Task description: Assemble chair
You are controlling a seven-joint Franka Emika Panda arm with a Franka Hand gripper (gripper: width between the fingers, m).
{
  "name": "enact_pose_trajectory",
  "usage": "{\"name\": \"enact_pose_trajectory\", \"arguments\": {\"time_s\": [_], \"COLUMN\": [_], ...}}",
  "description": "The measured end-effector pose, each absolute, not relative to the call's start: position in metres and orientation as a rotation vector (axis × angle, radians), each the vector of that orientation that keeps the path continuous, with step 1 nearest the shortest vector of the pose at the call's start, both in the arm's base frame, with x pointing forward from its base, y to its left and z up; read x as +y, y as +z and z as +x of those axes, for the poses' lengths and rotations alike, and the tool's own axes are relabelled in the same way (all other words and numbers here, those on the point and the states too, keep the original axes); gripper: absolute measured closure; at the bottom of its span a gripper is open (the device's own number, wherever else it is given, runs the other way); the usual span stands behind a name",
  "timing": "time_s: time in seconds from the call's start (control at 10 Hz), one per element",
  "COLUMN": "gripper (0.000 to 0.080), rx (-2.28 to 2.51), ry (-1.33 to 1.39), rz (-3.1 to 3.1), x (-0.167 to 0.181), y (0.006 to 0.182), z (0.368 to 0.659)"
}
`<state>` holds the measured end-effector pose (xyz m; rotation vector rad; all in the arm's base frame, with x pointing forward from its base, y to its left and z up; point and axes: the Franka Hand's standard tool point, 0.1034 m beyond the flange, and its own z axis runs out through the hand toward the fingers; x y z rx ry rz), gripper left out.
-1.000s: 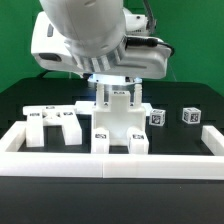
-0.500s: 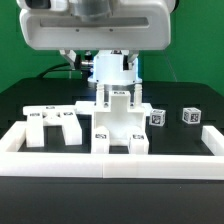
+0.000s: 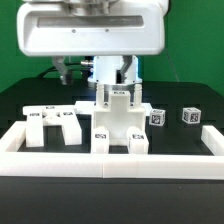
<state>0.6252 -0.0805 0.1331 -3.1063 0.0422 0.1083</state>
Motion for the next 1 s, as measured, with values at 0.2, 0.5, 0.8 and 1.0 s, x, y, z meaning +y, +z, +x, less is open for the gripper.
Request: {"name": "enact_pose_trajectory", "arguments": {"time_s": [0.2, 0.5, 0.8, 1.0], "gripper": [0.0151, 0.0151, 0.0151, 0.0151], "rx": [0.013, -0.105, -0.210, -0.209], "ry": [-0.073, -0.203, -0.171, -0.159], "rz": [-3.136, -3.157, -3.166, -3.164], "x": [-0.087, -0.103, -0.146, -0.145], "y": [0.131, 0.128, 0.120, 0.116], "z": [0.626, 0.626, 0.598, 0.595]}}
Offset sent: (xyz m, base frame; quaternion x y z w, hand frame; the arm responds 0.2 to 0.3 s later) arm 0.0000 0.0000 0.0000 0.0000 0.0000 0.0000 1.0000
